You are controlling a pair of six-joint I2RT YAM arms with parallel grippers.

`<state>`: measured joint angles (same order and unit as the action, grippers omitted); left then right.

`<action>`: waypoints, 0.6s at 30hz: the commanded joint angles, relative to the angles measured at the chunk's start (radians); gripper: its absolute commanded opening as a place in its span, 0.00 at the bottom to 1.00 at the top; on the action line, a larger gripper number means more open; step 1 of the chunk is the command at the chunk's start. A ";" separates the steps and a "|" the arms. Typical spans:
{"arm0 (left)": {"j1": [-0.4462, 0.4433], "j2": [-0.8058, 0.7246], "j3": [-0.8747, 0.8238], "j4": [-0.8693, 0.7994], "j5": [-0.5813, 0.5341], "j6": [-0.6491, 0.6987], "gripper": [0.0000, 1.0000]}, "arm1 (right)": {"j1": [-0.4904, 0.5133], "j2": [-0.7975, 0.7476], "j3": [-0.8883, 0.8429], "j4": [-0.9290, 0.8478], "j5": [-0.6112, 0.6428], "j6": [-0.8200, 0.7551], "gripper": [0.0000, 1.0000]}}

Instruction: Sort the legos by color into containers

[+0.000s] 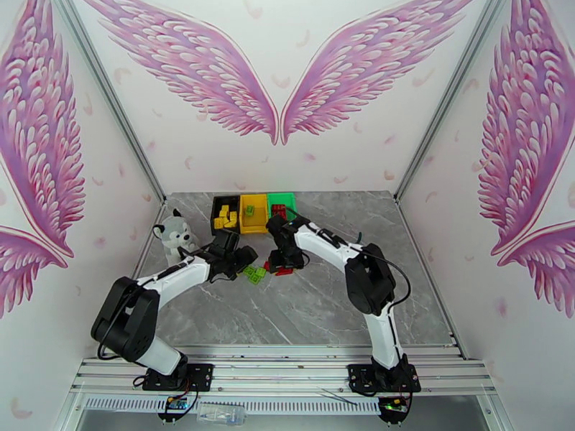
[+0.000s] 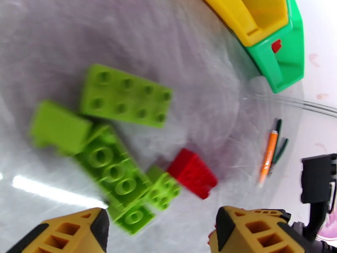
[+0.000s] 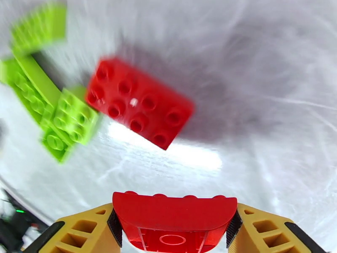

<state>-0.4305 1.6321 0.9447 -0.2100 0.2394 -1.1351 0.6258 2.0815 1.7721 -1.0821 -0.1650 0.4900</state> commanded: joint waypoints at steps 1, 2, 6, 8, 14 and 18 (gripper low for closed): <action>-0.008 0.092 0.108 0.211 0.131 -0.094 0.72 | -0.062 -0.020 -0.013 0.089 -0.142 0.074 0.65; -0.008 0.126 0.145 0.226 0.151 -0.101 0.73 | -0.082 -0.016 -0.004 0.108 -0.174 0.090 0.65; -0.001 0.240 0.295 0.274 0.206 -0.132 0.74 | -0.155 0.034 0.064 0.163 -0.268 0.164 0.65; 0.008 0.284 0.372 0.286 0.217 -0.148 0.75 | -0.185 0.066 0.113 0.185 -0.306 0.202 0.65; 0.052 0.334 0.505 0.246 0.185 -0.150 0.75 | -0.259 0.187 0.273 0.284 -0.414 0.346 0.65; 0.076 0.325 0.550 0.180 0.169 -0.109 0.75 | -0.294 0.270 0.378 0.373 -0.462 0.454 0.66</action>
<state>-0.3714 1.9503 1.4479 0.0322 0.4217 -1.2778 0.3496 2.2944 2.0785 -0.8097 -0.5510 0.8238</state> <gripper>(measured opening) 0.749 0.664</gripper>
